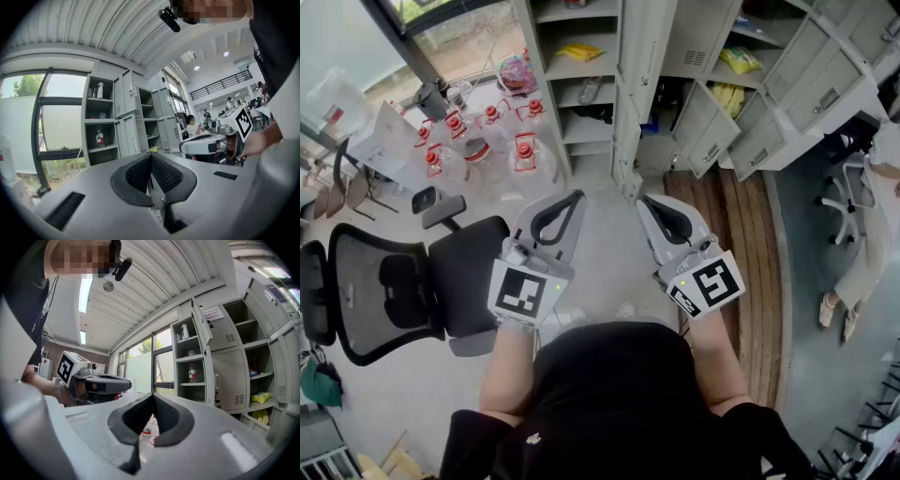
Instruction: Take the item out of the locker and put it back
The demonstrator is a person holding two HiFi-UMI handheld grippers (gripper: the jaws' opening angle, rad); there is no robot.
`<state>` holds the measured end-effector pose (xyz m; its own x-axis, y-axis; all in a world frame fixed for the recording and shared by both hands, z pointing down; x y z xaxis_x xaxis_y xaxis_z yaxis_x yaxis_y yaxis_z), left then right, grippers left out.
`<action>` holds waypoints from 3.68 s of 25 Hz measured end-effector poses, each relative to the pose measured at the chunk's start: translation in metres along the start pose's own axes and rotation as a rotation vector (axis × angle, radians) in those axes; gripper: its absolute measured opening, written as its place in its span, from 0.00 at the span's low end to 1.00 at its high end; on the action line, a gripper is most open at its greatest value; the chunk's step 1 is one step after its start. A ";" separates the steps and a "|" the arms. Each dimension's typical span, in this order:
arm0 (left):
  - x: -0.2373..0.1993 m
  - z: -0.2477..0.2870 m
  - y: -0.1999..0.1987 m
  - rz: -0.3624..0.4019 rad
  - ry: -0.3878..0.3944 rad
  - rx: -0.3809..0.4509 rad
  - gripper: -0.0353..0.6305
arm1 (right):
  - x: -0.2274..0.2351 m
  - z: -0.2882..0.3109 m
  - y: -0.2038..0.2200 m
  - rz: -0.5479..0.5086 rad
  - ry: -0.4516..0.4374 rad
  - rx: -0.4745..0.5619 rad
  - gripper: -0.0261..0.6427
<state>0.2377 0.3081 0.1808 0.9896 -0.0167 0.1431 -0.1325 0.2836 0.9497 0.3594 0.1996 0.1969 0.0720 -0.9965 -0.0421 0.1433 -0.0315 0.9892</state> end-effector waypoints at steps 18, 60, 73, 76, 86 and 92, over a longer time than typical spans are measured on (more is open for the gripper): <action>0.023 0.038 0.002 -0.006 -0.107 -0.059 0.07 | 0.054 -0.019 0.018 0.038 -0.041 0.022 0.03; -0.260 0.124 0.099 -0.037 0.061 -0.123 0.07 | 0.070 0.266 0.025 0.155 0.120 -0.124 0.03; -0.254 0.206 0.106 -0.084 0.020 -0.190 0.07 | 0.126 0.275 0.042 0.174 0.081 -0.166 0.03; -0.258 0.226 0.111 -0.094 0.013 -0.206 0.07 | 0.140 0.278 0.047 0.176 0.083 -0.176 0.03; -0.290 0.293 0.143 -0.071 0.042 -0.271 0.11 | 0.152 0.302 0.056 0.202 0.162 -0.252 0.03; -0.309 0.339 0.177 -0.028 0.099 -0.334 0.19 | 0.163 0.322 0.070 0.250 0.249 -0.290 0.03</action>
<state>-0.1103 0.0381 0.3988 0.9954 0.0594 0.0753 -0.0959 0.5825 0.8071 0.0638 0.0096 0.3046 0.3693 -0.9209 0.1252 0.3590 0.2656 0.8947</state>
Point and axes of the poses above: the fingertips, and each gripper's own axes: z forward along the fingers, x to its right, y out of its underside, the point moved 6 cm from there along -z, backward along the fingers, and after that the axes turned 11 degrees about -x, right-handed, at the moved point
